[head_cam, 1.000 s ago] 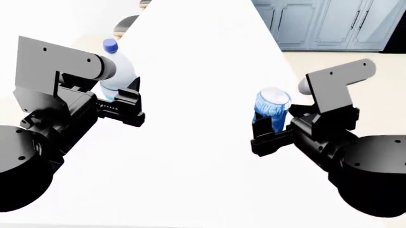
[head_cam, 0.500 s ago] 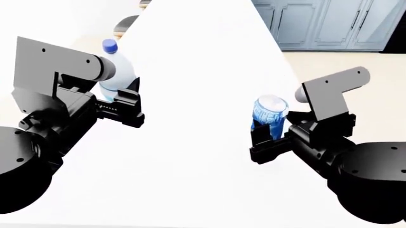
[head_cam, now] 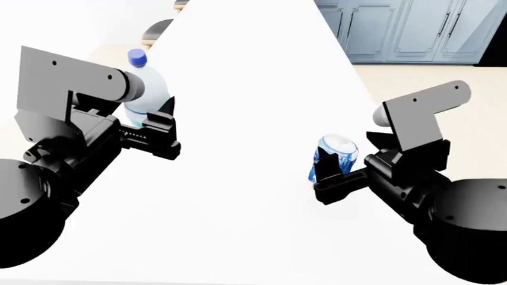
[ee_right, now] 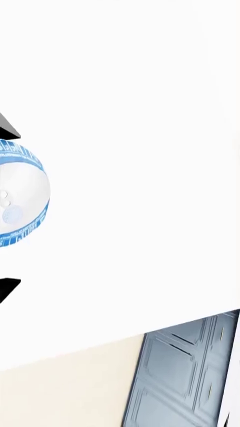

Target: Move the drinks to the dining counter.

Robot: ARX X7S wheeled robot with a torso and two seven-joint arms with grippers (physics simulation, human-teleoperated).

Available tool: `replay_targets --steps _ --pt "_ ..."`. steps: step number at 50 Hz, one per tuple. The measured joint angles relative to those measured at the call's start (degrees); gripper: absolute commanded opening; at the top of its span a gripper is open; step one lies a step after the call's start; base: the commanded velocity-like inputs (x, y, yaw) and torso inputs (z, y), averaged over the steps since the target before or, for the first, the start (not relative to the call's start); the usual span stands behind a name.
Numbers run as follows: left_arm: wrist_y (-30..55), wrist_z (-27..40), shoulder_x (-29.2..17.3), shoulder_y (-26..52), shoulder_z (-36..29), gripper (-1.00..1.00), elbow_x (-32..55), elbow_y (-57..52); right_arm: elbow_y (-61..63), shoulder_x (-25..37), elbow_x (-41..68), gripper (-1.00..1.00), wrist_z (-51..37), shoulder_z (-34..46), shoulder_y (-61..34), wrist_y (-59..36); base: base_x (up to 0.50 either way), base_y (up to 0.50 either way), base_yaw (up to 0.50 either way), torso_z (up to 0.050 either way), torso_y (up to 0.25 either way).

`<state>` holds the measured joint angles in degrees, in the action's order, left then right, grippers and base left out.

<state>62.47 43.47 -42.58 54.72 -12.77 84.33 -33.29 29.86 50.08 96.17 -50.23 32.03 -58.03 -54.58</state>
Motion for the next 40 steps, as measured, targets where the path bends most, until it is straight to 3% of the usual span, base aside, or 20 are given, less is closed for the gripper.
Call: replay_targets --steps 40 --pt "-0.24 -2.5 2.38 -0.17 -2.36 -1.0 4.82 1.82 4.64 5.22 13.74 1.0 -4.84 -5.56 -4.56 3.77 0.0 0.0 0.0 0.0 0.001"
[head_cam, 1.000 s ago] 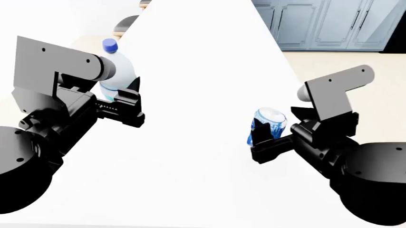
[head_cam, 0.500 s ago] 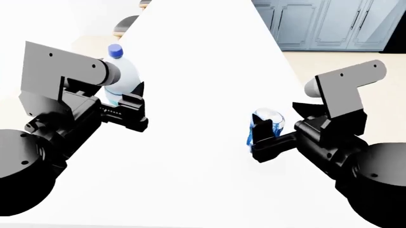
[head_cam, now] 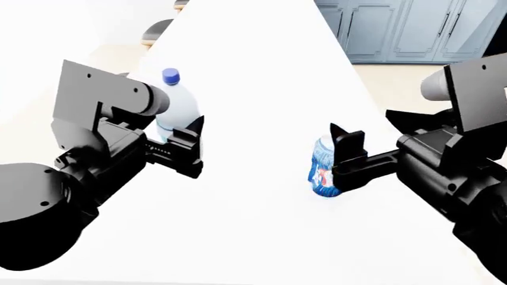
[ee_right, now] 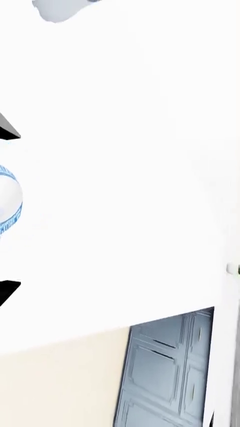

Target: Move the drinks to the dining counter.

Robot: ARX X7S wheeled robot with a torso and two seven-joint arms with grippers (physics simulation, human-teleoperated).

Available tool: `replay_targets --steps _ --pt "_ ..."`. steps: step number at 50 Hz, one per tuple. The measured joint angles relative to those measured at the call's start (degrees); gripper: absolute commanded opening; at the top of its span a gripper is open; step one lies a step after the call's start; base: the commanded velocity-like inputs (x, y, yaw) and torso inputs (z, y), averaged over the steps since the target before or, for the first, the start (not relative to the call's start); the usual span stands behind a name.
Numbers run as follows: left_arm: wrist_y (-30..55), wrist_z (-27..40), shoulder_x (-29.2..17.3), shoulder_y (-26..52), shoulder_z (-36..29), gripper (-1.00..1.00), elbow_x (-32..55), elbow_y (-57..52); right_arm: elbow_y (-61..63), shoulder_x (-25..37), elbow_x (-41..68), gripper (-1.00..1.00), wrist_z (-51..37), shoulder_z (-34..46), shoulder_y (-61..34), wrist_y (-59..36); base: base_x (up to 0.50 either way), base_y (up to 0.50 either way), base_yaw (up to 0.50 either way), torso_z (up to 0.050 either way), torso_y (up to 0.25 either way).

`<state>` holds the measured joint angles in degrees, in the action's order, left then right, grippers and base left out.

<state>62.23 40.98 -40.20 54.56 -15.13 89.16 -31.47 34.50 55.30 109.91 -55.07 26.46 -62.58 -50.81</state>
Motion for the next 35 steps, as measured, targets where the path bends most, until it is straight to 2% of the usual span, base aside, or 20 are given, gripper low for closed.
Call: replay_targets --steps 35 --pt "-1.04 -1.78 0.69 -2.33 -0.57 -1.0 7.52 2.69 -0.08 2.49 1.27 1.0 -1.7 -1.4 -2.41 0.32 0.0 0.0 0.0 0.0 0.001"
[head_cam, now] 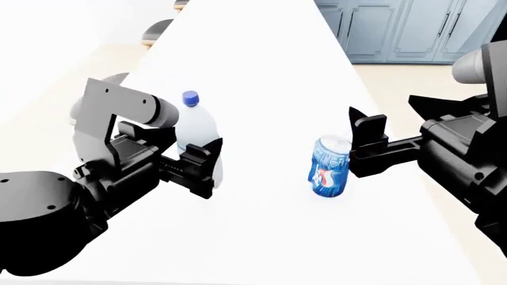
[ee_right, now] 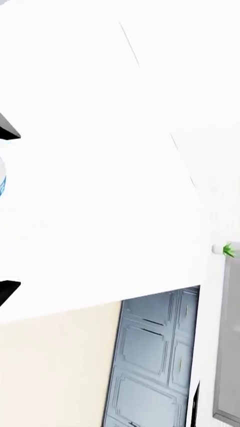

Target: Move the drinks to the dining counter.

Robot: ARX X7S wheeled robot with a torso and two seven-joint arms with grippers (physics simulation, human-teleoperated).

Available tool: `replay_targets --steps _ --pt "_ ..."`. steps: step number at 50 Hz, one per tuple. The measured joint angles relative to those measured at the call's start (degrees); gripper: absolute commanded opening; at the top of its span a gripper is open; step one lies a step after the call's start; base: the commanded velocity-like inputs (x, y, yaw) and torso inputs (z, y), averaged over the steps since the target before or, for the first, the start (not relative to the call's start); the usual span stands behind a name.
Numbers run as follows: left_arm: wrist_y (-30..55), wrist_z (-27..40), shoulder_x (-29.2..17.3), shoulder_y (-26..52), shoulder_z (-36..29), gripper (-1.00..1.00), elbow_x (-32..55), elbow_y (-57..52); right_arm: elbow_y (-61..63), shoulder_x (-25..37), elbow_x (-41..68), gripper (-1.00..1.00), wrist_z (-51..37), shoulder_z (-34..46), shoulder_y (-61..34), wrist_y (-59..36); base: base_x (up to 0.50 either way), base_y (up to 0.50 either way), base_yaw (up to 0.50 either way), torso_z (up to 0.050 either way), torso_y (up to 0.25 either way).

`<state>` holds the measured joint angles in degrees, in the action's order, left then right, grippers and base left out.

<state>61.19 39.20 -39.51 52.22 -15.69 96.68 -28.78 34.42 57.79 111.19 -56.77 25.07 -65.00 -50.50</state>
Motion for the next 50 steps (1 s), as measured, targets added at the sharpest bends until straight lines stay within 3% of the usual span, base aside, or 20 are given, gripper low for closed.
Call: replay_targets --steps 21,22,50 --pt "0.89 -0.12 -0.41 0.48 -1.44 -1.0 0.23 -0.69 0.29 0.38 -0.74 1.0 0.61 -0.13 1.07 0.42 0.0 0.0 0.0 0.0 0.0" --pt "0.9 -0.13 -0.44 0.49 -1.47 1.0 0.2 -0.75 0.31 0.39 -0.79 1.0 0.64 -0.14 1.16 0.46 0.0 0.0 0.0 0.0 0.0" --pt "-0.07 0.21 -1.11 0.81 -1.18 1.0 -0.04 -1.26 0.34 0.65 -1.34 1.0 1.12 -0.12 1.9 0.76 0.0 0.0 0.0 0.0 0.0"
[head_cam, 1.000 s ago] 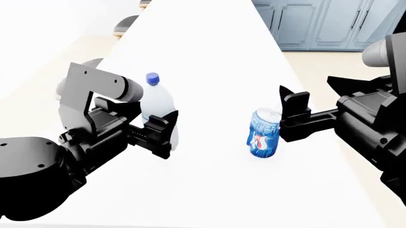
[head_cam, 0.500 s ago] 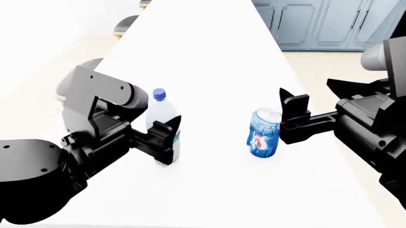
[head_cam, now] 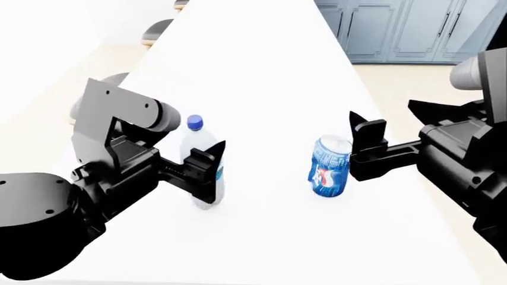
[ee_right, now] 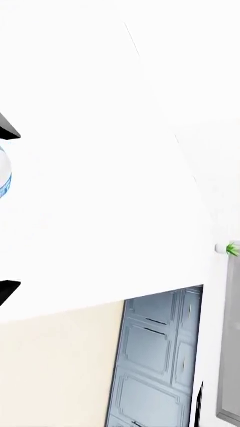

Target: Move the drinks to the dining counter.

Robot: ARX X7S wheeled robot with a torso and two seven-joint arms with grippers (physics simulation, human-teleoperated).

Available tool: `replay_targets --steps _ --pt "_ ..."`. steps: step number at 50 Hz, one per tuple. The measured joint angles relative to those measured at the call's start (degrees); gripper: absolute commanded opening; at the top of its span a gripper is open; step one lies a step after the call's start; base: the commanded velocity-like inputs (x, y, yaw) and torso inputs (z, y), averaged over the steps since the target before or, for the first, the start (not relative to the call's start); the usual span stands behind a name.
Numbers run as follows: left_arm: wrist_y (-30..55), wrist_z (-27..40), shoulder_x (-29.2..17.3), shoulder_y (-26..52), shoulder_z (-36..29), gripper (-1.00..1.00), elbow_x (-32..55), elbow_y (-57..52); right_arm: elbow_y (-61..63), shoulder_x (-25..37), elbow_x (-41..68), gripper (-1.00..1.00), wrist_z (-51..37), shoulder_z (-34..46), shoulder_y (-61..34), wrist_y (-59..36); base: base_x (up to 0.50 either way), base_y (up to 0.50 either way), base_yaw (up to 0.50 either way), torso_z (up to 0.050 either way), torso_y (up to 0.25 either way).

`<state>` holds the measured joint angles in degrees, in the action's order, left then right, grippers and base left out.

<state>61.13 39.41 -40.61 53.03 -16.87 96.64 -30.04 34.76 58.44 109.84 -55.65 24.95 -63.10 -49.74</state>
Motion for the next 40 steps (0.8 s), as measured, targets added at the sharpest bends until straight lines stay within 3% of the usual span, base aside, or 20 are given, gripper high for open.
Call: replay_targets --steps 40 --pt "-9.24 6.77 -6.08 2.6 9.93 1.0 14.8 -4.58 2.19 1.93 4.62 1.0 -5.61 -1.24 -6.78 0.08 0.0 0.0 0.0 0.0 0.0"
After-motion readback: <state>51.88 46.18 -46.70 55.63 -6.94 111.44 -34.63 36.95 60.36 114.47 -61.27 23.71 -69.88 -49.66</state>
